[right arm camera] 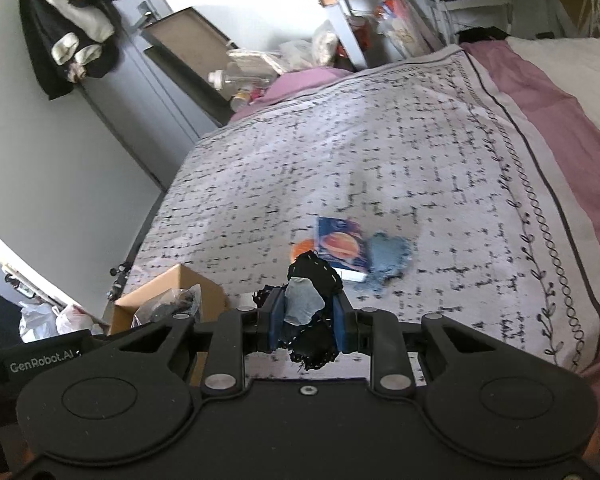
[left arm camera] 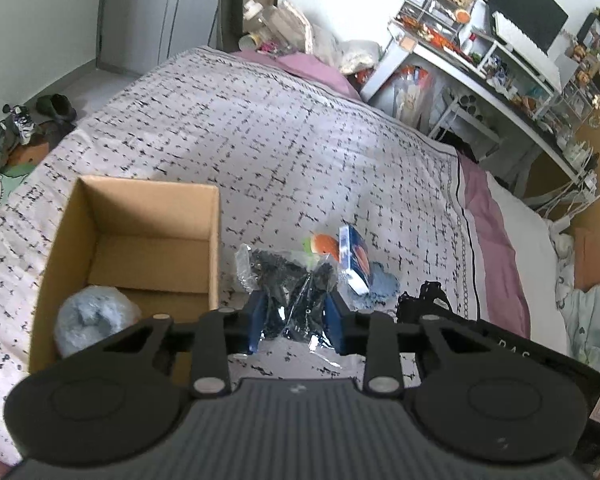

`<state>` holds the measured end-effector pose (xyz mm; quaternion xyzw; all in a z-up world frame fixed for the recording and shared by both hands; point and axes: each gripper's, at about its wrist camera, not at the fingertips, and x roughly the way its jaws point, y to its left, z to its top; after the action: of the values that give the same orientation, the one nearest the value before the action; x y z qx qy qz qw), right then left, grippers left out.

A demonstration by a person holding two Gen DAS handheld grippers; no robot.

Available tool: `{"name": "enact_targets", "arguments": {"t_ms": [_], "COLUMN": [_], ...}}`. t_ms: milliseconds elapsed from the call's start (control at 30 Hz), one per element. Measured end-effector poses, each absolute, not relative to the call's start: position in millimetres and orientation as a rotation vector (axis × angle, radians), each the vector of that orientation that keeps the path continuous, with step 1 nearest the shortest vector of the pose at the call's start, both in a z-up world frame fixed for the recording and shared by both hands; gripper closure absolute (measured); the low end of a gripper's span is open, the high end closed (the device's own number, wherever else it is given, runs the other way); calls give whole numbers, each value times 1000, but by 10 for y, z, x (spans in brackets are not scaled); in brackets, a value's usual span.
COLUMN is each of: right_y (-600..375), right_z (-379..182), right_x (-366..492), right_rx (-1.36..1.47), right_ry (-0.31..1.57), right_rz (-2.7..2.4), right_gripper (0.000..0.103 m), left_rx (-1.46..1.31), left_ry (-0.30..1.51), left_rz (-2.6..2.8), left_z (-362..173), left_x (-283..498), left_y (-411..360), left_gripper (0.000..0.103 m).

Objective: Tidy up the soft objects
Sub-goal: 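Carry both items over the box and release them inside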

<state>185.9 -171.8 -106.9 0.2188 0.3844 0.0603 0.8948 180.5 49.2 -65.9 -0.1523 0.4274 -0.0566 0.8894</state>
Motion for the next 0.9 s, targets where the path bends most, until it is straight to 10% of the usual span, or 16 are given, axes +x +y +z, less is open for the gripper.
{"name": "enact_targets", "arguments": {"t_ms": [900], "right_y": [-713], "right_z": [-950], "right_x": [1960], "right_rx": [355], "right_ry": [823], "right_rz": [258], "right_gripper": [78], "left_rx": [-420], "left_ry": [856], "left_rz": [17], "left_z": [-829], "left_x": [1775], "left_y": [1522], "left_gripper": [72]}}
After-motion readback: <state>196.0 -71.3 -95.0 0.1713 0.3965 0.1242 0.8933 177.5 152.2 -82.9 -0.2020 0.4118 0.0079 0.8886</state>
